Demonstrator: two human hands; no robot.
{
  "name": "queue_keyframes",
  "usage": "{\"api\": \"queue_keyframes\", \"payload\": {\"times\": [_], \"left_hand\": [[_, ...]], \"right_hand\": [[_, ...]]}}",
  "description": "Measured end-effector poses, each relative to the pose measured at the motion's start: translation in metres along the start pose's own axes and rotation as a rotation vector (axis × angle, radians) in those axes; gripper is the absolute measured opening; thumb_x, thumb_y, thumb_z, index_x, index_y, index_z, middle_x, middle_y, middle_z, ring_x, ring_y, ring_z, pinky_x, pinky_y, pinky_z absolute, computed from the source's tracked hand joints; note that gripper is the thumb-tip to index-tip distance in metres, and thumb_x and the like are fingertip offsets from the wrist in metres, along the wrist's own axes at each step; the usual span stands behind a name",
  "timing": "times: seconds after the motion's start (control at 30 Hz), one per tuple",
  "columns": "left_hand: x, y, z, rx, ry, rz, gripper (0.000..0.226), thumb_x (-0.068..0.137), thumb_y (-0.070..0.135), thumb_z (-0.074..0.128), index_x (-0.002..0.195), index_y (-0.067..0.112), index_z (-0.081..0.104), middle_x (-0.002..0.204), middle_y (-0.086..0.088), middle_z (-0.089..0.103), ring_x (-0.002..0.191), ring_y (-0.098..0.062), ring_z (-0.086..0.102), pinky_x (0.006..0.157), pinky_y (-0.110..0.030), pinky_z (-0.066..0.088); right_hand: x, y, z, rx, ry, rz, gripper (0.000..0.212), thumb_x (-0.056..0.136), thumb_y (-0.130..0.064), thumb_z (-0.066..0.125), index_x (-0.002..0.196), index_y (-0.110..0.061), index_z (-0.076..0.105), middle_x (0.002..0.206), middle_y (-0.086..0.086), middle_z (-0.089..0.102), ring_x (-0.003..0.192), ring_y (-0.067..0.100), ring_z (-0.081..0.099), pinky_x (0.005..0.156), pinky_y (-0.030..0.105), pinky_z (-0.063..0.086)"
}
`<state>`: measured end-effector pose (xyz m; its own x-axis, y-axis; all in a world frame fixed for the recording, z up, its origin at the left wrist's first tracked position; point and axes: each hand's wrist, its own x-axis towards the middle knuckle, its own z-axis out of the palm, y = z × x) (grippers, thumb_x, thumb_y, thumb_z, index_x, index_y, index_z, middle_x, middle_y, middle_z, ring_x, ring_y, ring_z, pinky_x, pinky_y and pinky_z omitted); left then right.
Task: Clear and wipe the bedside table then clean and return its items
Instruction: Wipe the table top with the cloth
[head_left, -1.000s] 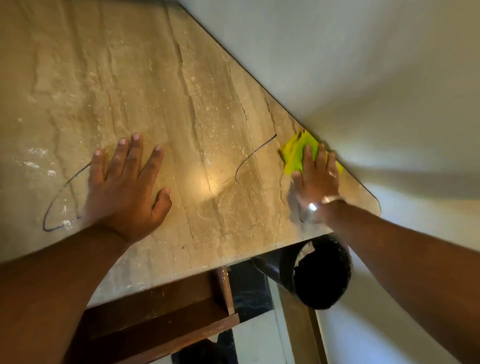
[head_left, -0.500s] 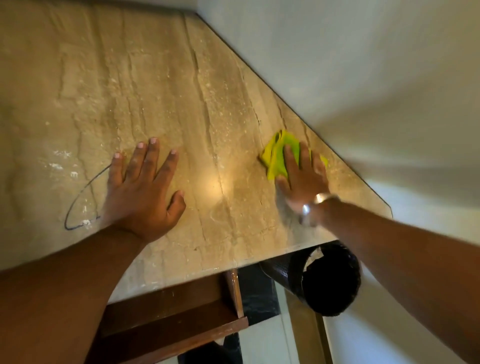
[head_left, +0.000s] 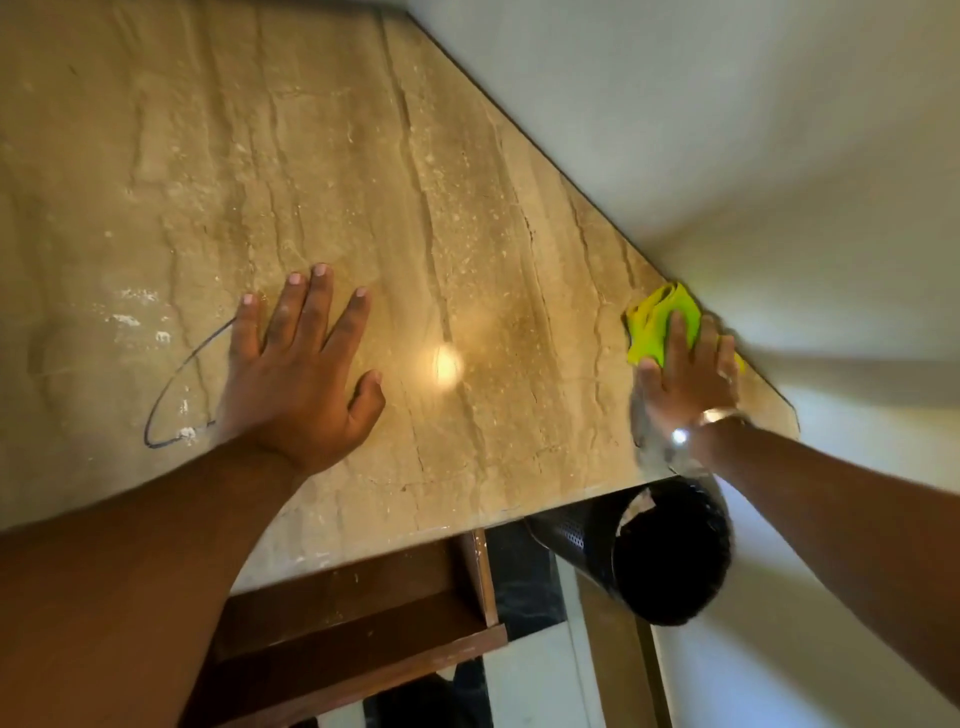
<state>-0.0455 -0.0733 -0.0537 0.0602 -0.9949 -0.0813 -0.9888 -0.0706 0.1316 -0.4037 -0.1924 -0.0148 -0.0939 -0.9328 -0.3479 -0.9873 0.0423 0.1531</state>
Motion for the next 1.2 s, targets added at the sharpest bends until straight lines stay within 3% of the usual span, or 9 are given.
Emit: {"api": "queue_keyframes", "payload": {"times": [0.1, 0.27, 0.33, 0.47, 0.57, 0.9, 1.07, 1.13, 1.2], "left_hand": [[-0.001, 0.001, -0.002, -0.007, 0.000, -0.002, 0.078, 0.087, 0.050, 0.039, 0.157, 0.016, 0.027, 0.163, -0.021, 0.022, 0.150, -0.040, 0.022, 0.119, -0.060, 0.008], [-0.001, 0.001, -0.003, -0.011, -0.010, -0.012, 0.078, 0.087, 0.050, 0.037, 0.157, 0.018, 0.025, 0.164, -0.021, 0.021, 0.150, -0.039, 0.021, 0.120, -0.059, 0.008], [-0.001, 0.000, -0.003, -0.014, -0.014, -0.011, 0.079, 0.087, 0.051, 0.038, 0.157, 0.018, 0.026, 0.164, -0.021, 0.021, 0.150, -0.040, 0.021, 0.120, -0.059, 0.008], [-0.001, 0.000, -0.003, -0.017, -0.016, -0.006, 0.079, 0.086, 0.050, 0.039, 0.156, 0.016, 0.028, 0.163, -0.022, 0.022, 0.149, -0.041, 0.022, 0.119, -0.059, 0.007], [0.000, 0.001, -0.003, -0.021, -0.023, -0.005, 0.079, 0.086, 0.050, 0.039, 0.156, 0.016, 0.028, 0.164, -0.022, 0.021, 0.149, -0.040, 0.022, 0.119, -0.060, 0.007], [0.000, 0.001, -0.009, 0.003, -0.044, -0.016, 0.084, 0.087, 0.051, 0.035, 0.155, 0.002, 0.025, 0.163, -0.021, 0.023, 0.151, -0.037, 0.023, 0.121, -0.059, 0.012], [-0.040, -0.035, -0.012, -0.020, -0.073, -0.065, 0.084, 0.090, 0.056, 0.036, 0.156, 0.005, 0.021, 0.163, -0.021, 0.023, 0.150, -0.039, 0.024, 0.119, -0.060, 0.016], [-0.073, -0.065, -0.013, 0.008, -0.085, -0.148, 0.086, 0.089, 0.064, 0.034, 0.156, 0.010, 0.025, 0.164, -0.021, 0.021, 0.150, -0.041, 0.022, 0.119, -0.061, 0.014], [-0.092, -0.081, -0.015, 0.018, -0.113, -0.200, 0.086, 0.088, 0.065, 0.034, 0.157, 0.014, 0.028, 0.164, -0.021, 0.019, 0.150, -0.042, 0.022, 0.119, -0.062, 0.011]], "right_hand": [[0.009, -0.060, 0.000, 0.011, 0.025, 0.030, 0.070, 0.094, -0.043, 0.034, 0.151, -0.017, 0.001, 0.157, 0.021, 0.000, 0.142, 0.044, 0.001, 0.115, 0.054, 0.006], [-0.084, -0.072, 0.033, -0.028, 0.083, -0.665, 0.075, 0.087, -0.048, 0.035, 0.151, -0.031, -0.001, 0.159, 0.006, -0.003, 0.144, 0.037, -0.007, 0.111, 0.051, 0.000], [-0.106, -0.017, 0.042, -0.058, 0.012, -0.712, 0.076, 0.087, -0.044, 0.041, 0.151, -0.033, 0.002, 0.160, 0.003, -0.003, 0.145, 0.032, -0.009, 0.112, 0.053, 0.003], [-0.056, 0.061, 0.024, -0.002, 0.000, -0.061, 0.073, 0.085, -0.040, 0.026, 0.150, -0.009, 0.012, 0.156, 0.025, 0.010, 0.142, 0.042, 0.008, 0.114, 0.055, 0.010], [-0.031, 0.010, 0.016, 0.086, 0.070, 0.247, 0.073, 0.086, -0.040, 0.027, 0.149, -0.006, 0.015, 0.152, 0.030, 0.014, 0.137, 0.047, 0.017, 0.113, 0.053, 0.013], [0.028, -0.218, -0.033, 0.039, 0.130, -0.503, 0.070, 0.090, -0.043, 0.037, 0.151, -0.022, 0.009, 0.159, 0.013, 0.001, 0.143, 0.041, -0.001, 0.115, 0.054, 0.004], [-0.100, -0.111, 0.019, -0.088, 0.048, -0.918, 0.075, 0.086, -0.044, 0.044, 0.151, -0.026, 0.010, 0.159, 0.011, 0.010, 0.143, 0.041, 0.008, 0.114, 0.056, 0.014], [-0.110, -0.059, 0.024, -0.117, -0.015, -0.901, 0.085, 0.084, -0.043, 0.057, 0.151, -0.032, 0.005, 0.159, 0.007, 0.008, 0.143, 0.038, 0.010, 0.111, 0.053, 0.011], [-0.067, -0.049, 0.014, -0.171, -0.011, -0.769, 0.080, 0.087, -0.050, 0.044, 0.148, -0.036, -0.007, 0.159, 0.007, 0.001, 0.144, 0.037, 0.005, 0.112, 0.051, 0.008]]}}
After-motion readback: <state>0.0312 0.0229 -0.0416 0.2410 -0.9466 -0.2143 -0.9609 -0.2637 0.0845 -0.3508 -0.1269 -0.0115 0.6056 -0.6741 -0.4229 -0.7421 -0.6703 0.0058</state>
